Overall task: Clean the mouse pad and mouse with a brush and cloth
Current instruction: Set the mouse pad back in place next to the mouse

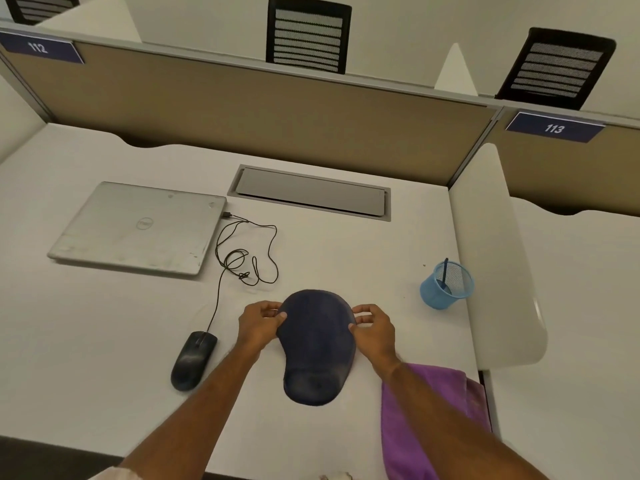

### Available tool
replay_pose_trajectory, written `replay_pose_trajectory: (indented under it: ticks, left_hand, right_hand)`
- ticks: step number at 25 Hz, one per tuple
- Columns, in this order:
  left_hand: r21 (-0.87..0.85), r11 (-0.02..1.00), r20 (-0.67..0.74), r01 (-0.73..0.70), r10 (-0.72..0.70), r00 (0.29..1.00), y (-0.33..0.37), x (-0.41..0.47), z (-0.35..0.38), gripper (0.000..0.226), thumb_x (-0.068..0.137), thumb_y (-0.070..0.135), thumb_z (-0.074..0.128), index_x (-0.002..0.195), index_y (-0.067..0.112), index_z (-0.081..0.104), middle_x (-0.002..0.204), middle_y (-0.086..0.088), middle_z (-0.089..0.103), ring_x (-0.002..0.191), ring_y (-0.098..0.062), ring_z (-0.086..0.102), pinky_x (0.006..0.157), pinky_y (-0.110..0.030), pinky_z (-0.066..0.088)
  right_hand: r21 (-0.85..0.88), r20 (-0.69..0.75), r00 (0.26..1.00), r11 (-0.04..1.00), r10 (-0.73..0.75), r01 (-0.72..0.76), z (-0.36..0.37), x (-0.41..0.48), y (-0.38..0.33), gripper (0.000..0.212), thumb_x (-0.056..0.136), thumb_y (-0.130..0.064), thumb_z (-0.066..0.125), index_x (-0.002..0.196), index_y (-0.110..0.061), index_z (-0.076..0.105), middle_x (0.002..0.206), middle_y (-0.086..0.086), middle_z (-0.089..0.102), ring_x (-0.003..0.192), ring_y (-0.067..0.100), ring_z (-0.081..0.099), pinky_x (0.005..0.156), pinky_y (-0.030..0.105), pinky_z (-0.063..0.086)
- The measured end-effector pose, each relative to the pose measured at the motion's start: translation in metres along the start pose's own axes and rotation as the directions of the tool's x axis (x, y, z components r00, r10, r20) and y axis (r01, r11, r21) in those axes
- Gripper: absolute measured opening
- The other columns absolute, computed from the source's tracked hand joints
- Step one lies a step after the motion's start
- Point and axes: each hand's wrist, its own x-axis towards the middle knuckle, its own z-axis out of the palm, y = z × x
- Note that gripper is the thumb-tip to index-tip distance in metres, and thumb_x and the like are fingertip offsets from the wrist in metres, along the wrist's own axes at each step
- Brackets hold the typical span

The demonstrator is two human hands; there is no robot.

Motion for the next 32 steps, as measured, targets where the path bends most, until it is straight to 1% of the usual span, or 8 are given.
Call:
replay_pose_trajectory:
  ticks: [9,11,14,18,21,24,28,32]
  left_hand:
    - [0.105,0.980,-0.037,-0.167,0.172,0.984,0.058,0.060,0.020,0.025,0.087,0.001,0.071,0.111,0.004,0.073,0.102,-0.011,0.075,0.094,-0.023,0.071,0.087,-0.036,0.058]
    - [0.149,0.973,-0.045,-0.176,0.184,0.982,0.067,0.074,0.024,0.027,0.087,0.000,0.069,0.113,0.006,0.073,0.105,-0.010,0.075,0.095,-0.022,0.070,0.084,-0.029,0.055]
    - [0.211,0.964,-0.039,-0.160,0.171,0.984,0.074,0.092,0.030,0.033,0.088,0.000,0.068,0.121,0.006,0.068,0.113,-0.011,0.073,0.102,-0.026,0.069,0.091,-0.034,0.055]
    - [0.269,0.947,-0.023,-0.175,0.187,0.982,0.071,0.104,0.034,0.039,0.089,-0.003,0.065,0.127,0.007,0.064,0.115,-0.014,0.071,0.100,-0.023,0.068,0.086,-0.027,0.052]
    - [0.344,0.918,-0.011,-0.196,0.213,0.977,0.064,0.101,0.033,0.041,0.091,0.001,0.066,0.131,0.007,0.060,0.119,-0.013,0.069,0.103,-0.026,0.067,0.085,-0.030,0.053]
    - [0.414,0.871,0.037,-0.265,0.275,0.961,0.060,0.089,0.028,0.042,0.094,0.005,0.064,0.135,0.009,0.057,0.130,-0.010,0.064,0.114,-0.028,0.064,0.097,-0.038,0.054]
    - [0.405,0.830,0.036,-0.383,0.404,0.914,0.037,0.052,0.007,0.039,0.096,0.010,0.063,0.133,0.020,0.059,0.130,0.001,0.062,0.112,-0.015,0.061,0.095,-0.031,0.052]
    - [0.281,0.853,-0.133,-0.440,0.488,0.863,-0.008,0.002,-0.044,0.034,0.092,0.009,0.067,0.122,0.025,0.066,0.116,0.009,0.067,0.099,-0.008,0.063,0.083,-0.031,0.058]
  right_hand:
    - [-0.013,-0.080,0.995,0.999,-0.051,0.050,-0.010,0.067,-0.046,0.031,0.084,-0.022,0.076,0.110,-0.022,0.059,0.114,0.000,0.067,0.089,0.014,0.061,0.072,0.016,0.049]
    - [-0.026,-0.087,0.995,0.998,-0.053,0.051,-0.010,0.080,-0.051,0.031,0.086,-0.021,0.075,0.113,-0.021,0.059,0.116,0.002,0.067,0.089,0.014,0.060,0.072,0.016,0.048]
    - [-0.070,-0.087,0.995,0.996,-0.057,0.051,-0.008,0.095,-0.056,0.032,0.087,-0.018,0.074,0.115,-0.019,0.058,0.118,0.005,0.067,0.088,0.014,0.059,0.073,0.016,0.048]
    - [-0.190,-0.091,0.995,0.982,-0.038,0.020,-0.005,0.104,-0.053,0.036,0.088,-0.020,0.073,0.120,-0.018,0.057,0.120,0.007,0.067,0.100,0.024,0.066,0.085,0.026,0.052]
    - [-0.288,-0.092,0.995,0.958,-0.038,0.010,-0.004,0.105,-0.047,0.037,0.089,-0.026,0.071,0.122,-0.018,0.056,0.121,0.006,0.068,0.104,0.026,0.066,0.090,0.029,0.052]
    - [-0.315,-0.082,0.996,0.949,-0.045,0.017,-0.004,0.103,-0.041,0.039,0.090,-0.030,0.070,0.124,-0.019,0.055,0.125,0.004,0.066,0.108,0.025,0.065,0.092,0.029,0.050]
    - [-0.313,-0.088,0.992,0.948,-0.094,0.062,-0.001,0.087,-0.030,0.039,0.090,-0.035,0.068,0.124,-0.022,0.055,0.126,0.001,0.063,0.109,0.022,0.063,0.090,0.026,0.048]
    - [-0.290,-0.118,0.971,0.942,-0.209,0.168,0.008,0.053,-0.017,0.033,0.090,-0.030,0.069,0.119,-0.023,0.057,0.119,0.000,0.065,0.104,0.020,0.064,0.085,0.025,0.049]
